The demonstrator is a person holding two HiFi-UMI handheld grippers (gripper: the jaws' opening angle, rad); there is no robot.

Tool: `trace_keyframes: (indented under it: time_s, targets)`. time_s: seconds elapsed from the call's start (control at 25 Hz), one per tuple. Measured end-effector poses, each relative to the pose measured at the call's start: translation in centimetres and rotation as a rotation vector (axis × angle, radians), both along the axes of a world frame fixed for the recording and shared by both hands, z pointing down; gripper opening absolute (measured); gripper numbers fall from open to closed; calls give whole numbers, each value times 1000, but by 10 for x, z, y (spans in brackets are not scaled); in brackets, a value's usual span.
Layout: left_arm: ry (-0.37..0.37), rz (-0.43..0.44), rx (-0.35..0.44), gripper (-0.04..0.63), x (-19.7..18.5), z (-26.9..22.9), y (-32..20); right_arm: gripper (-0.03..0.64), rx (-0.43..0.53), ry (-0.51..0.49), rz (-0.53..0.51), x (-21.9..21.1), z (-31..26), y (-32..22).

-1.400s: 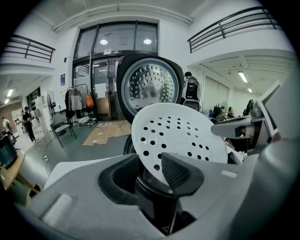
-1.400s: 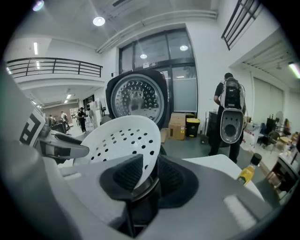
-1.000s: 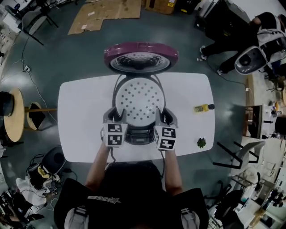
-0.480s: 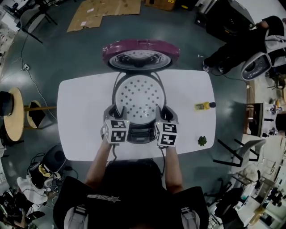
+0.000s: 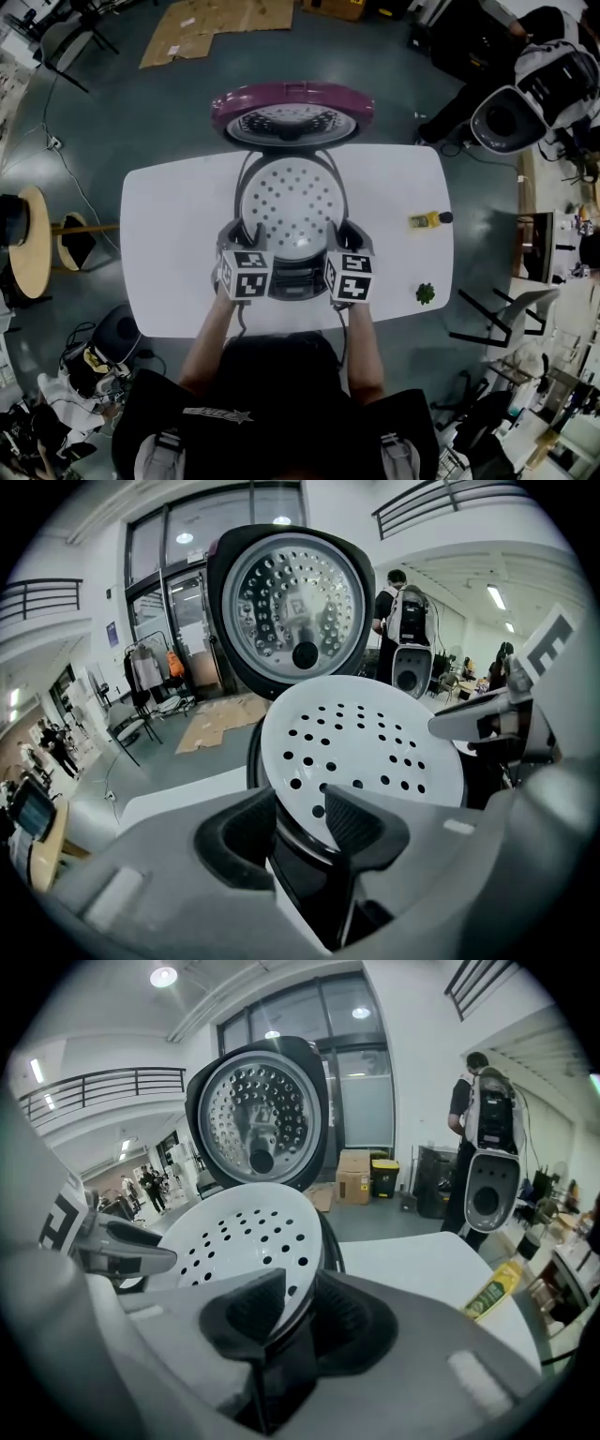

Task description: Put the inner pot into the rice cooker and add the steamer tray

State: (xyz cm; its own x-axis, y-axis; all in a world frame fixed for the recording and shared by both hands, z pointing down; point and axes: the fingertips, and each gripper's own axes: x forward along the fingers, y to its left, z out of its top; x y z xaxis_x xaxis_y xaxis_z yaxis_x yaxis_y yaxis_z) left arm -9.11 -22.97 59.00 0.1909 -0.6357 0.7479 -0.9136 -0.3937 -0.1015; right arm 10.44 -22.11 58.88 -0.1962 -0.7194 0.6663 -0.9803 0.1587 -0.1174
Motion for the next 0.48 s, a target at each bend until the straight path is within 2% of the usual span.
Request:
trace_keyframes:
  time_s: [0.08, 0.2, 0.48]
  targets:
    - [4, 7, 2, 180, 1, 1, 1, 103, -4, -6, 1, 1, 1, 0]
    - [16, 17, 7, 200, 5, 0, 3, 146, 7, -19, -15, 0, 0, 1]
    - [49, 2, 41, 241, 6, -4, 5, 150, 49, -11, -29, -1, -7, 3]
